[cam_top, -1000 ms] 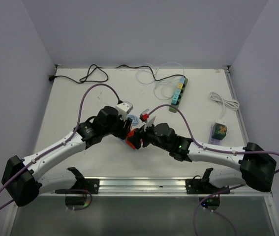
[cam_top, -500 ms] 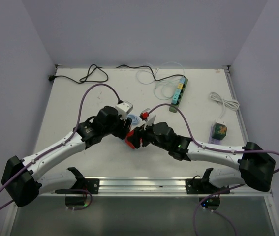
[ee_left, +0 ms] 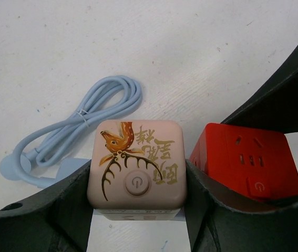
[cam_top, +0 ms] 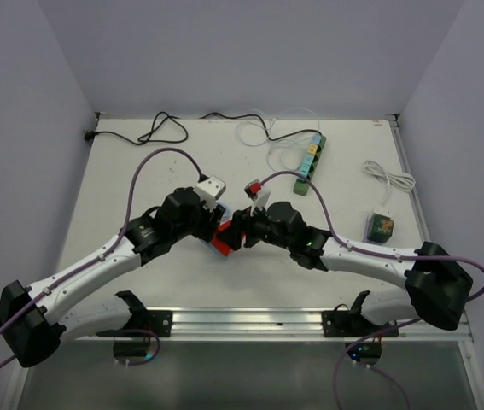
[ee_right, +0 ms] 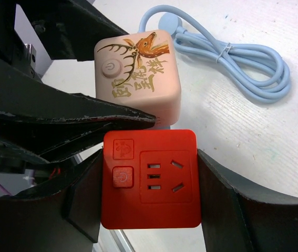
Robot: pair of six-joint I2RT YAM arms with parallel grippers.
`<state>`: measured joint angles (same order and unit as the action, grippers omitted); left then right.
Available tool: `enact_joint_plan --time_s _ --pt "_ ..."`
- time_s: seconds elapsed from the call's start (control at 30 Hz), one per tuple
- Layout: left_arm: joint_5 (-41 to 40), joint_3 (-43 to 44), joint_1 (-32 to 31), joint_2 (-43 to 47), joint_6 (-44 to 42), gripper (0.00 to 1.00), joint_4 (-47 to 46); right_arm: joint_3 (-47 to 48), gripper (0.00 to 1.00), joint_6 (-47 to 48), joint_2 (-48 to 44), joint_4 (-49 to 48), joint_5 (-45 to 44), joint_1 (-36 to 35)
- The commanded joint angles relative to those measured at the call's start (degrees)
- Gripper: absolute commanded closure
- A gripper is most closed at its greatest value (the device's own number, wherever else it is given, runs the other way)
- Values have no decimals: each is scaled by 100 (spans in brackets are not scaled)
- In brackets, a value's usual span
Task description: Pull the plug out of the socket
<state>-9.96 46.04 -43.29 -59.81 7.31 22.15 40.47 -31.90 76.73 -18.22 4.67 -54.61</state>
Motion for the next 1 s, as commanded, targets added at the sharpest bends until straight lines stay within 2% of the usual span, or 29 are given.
enact_joint_plan --time_s 0.0,0.3,0.5,0.77,0.97 --pt "-815 476 22 93 -72 100 -1442 -83 100 471 167 1461 -298 -242" --pt "-832 696 -13 -338 -160 100 -1134 -30 100 1098 -105 1673 -449 -656" --pt "-982 687 -39 -268 -134 100 -1169 -127 100 625 -211 1681 -923 -639" --pt "-1131 555 -48 -57 -125 100 -1310 -329 100 166 -194 1224 -572 -366" --pt "-1544 599 -48 -188 -2 100 -1178 -223 100 -88 -176 1952 -1846 -209"
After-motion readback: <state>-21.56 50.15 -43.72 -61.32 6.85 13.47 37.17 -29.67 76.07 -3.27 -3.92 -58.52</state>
